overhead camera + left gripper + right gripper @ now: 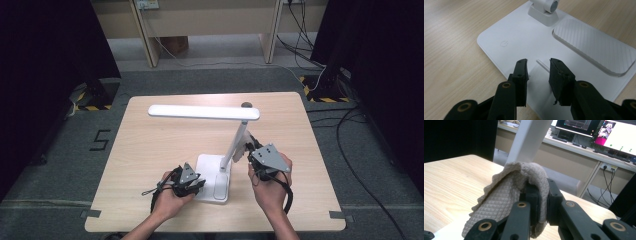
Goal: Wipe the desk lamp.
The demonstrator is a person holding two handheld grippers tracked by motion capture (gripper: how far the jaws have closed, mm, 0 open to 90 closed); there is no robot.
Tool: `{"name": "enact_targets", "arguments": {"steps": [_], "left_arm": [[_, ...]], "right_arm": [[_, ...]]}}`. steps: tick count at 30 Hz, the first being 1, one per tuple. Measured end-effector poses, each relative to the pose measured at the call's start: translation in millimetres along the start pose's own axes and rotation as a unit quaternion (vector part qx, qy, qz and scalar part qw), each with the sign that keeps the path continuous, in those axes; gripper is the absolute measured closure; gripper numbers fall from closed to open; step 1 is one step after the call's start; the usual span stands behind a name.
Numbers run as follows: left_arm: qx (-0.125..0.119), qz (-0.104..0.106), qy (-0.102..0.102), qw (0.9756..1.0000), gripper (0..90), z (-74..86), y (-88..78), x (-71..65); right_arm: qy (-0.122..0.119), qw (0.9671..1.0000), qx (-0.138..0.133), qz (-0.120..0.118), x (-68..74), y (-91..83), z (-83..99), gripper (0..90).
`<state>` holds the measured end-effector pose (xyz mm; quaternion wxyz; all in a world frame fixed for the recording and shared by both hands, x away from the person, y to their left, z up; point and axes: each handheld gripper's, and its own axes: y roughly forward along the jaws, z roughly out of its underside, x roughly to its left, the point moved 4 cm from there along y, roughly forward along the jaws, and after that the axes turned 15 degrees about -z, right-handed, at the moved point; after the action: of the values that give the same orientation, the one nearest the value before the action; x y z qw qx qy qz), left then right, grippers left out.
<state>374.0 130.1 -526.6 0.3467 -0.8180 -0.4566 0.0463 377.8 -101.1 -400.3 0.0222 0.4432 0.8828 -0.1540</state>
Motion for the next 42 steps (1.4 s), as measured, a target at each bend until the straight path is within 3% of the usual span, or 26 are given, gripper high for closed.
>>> {"name": "enact_targets", "arguments": {"steps": [10, 11, 20, 27, 33, 42], "left_arm": [[-0.003, -0.002, 0.0, 1.0, 66.5, -0.1, 0.2, -0.5], [-0.001, -0.001, 0.001, 1.0, 66.6, 0.0, 0.0, -0.2], [-0.003, -0.002, 0.0, 1.0, 66.6, 0.0, 0.3, -0.7], [-0.004, -0.001, -0.001, 1.0, 66.6, 0.1, 0.4, -0.6], [-0.006, -0.001, -0.002, 1.0, 66.5, -0.1, 0.8, -0.9], [-0.006, 0.0, -0.002, 1.0, 66.6, -0.3, 1.0, -1.0]], "right_arm": [[0.001, 0.9999, 0.01, -0.003, 4.6, 4.7, 10.3, 83.5], [0.01, 0.9999, 0.011, -0.003, 6.1, 5.0, 11.4, 83.4], [0.001, 0.9997, 0.022, -0.005, 8.9, 8.7, 18.9, 83.4], [0.016, 0.9992, 0.035, -0.01, 13.9, 13.2, 28.0, 83.4], [0.01, 0.999, 0.043, -0.011, 14.9, 17.0, 33.7, 83.4], [0.012, 0.9992, 0.038, -0.011, 15.0, 16.9, 34.9, 83.5]]}}
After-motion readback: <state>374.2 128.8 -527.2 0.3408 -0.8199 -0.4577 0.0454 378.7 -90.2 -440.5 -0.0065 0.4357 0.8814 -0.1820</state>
